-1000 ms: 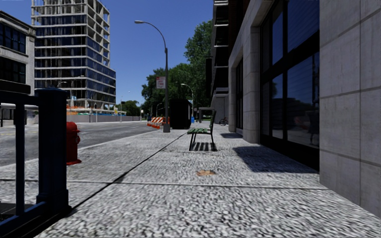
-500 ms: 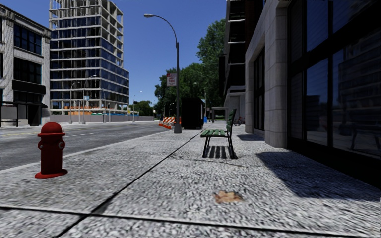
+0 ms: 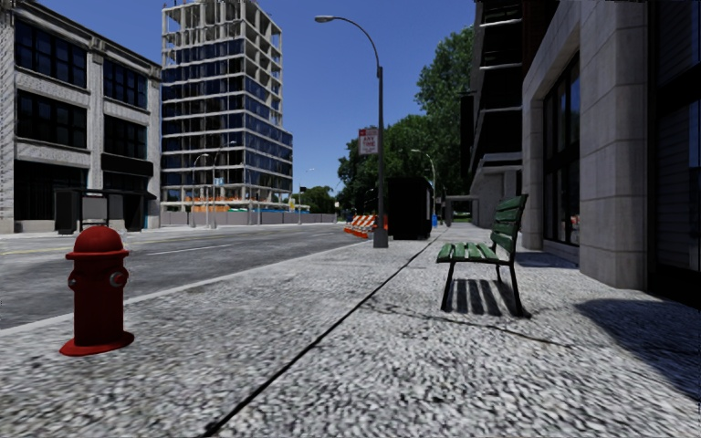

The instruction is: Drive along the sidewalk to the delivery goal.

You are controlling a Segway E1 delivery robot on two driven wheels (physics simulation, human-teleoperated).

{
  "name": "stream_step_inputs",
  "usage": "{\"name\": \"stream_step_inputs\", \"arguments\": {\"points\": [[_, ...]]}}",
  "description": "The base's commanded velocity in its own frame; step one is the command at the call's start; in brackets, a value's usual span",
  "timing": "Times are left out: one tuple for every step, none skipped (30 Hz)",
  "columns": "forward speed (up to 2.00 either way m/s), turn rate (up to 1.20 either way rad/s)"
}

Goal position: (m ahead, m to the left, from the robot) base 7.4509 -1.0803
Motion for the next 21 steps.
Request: {"name": "stream_step_inputs", "arguments": {"points": [[1.54,0.43],[1.54,0.43],[1.54,0.43],[1.54,0.43],[1.54,0.43],[1.54,0.43],[1.54,0.43],[1.54,0.43],[1.54,0.41],[1.54,0.38],[1.54,0.38],[1.54,0.37],[1.54,0.36],[1.54,0.36],[1.54,0.33],[1.54,0.33],[1.54,0.30],[1.54,0.29],[1.54,0.29],[1.54,0.29],[1.54,0.00]]}}
